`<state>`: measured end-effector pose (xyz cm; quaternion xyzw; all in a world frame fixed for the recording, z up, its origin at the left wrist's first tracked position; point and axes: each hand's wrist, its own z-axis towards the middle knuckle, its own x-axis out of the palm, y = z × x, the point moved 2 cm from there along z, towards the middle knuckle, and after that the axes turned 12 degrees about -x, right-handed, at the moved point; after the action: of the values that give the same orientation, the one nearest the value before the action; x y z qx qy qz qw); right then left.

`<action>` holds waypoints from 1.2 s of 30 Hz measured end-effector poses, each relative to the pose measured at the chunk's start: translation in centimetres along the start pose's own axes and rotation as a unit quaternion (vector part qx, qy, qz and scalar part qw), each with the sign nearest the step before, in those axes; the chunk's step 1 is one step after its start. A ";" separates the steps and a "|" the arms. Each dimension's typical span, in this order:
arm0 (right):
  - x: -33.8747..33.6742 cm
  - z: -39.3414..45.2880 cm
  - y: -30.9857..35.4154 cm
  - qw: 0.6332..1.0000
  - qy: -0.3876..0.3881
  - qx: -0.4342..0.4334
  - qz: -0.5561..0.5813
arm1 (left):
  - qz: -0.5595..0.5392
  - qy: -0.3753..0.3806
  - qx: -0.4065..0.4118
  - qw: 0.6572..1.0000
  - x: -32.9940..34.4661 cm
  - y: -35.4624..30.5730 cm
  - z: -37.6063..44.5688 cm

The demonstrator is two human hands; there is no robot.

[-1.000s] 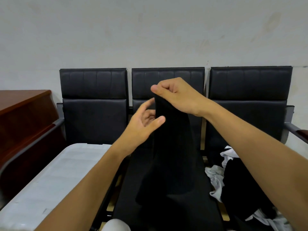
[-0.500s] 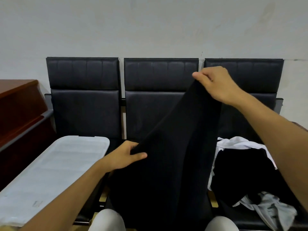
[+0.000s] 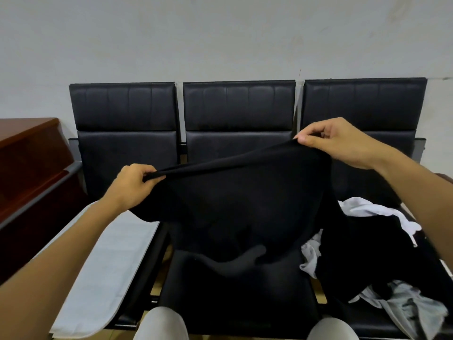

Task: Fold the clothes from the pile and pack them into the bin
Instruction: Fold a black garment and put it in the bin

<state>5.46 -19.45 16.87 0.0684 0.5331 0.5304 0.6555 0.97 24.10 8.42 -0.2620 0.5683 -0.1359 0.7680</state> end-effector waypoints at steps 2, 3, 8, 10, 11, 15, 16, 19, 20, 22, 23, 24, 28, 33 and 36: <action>0.6 -0.6 -0.8 0.996 0.063 0.046 0.052 | 0.000 0.000 0.006 1.000 -1.0 0.2 0.1; 0.9 -1.1 -1.4 0.990 0.103 0.074 0.067 | 0.007 0.029 0.006 1.000 -1.4 0.3 0.1; 2.3 -1.9 -5.4 0.967 0.221 0.123 -0.013 | 0.123 0.244 -0.015 0.962 -1.6 1.1 0.9; 2.9 -1.4 -7.3 0.977 0.152 0.151 0.013 | 0.142 0.237 -0.016 0.961 -0.9 1.2 2.1; 3.4 -1.1 -8.3 0.979 0.114 0.162 0.038 | 0.143 0.220 -0.015 0.965 -0.5 1.1 2.9; 4.5 1.3 -11.0 0.986 -0.014 0.162 0.042 | 0.175 0.131 -0.018 0.976 1.1 0.4 6.6; 4.6 2.3 -11.5 0.987 -0.051 0.154 0.026 | 0.181 0.104 -0.020 0.978 1.3 0.2 7.6; 4.0 5.0 -12.1 0.978 -0.171 0.116 0.011 | 0.178 -0.010 0.013 0.984 0.8 -1.3 9.7; 3.6 5.8 -11.9 0.973 -0.206 0.099 0.019 | 0.175 -0.058 0.034 0.982 0.3 -1.8 10.4; 2.5 7.0 -11.3 0.967 -0.248 0.051 0.020 | 0.156 -0.141 0.068 0.975 -1.1 -2.9 11.3; 2.0 7.3 -10.7 0.966 -0.256 0.028 0.004 | 0.143 -0.165 0.078 0.973 -1.8 -3.2 11.4; 1.8 7.3 -10.0 0.966 -0.258 0.010 -0.015 | 0.134 -0.178 0.086 0.971 -2.3 -3.4 11.4; 3.5 5.0 -8.9 0.975 -0.223 -0.017 0.011 | 0.148 -0.152 0.087 0.973 -1.7 -1.5 9.3; 11.8 -3.1 -10.6 0.993 -0.082 0.016 0.085 | 0.249 -0.003 0.048 0.967 4.7 7.3 2.1; 18.0 -8.8 -13.6 0.985 0.107 0.099 0.095 | 0.347 0.223 -0.021 0.911 10.1 14.8 -3.3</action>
<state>4.80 -15.61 -7.08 0.1260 0.6413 0.5392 0.5311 -0.22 30.40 -8.63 -0.0270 0.7826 0.0962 0.6145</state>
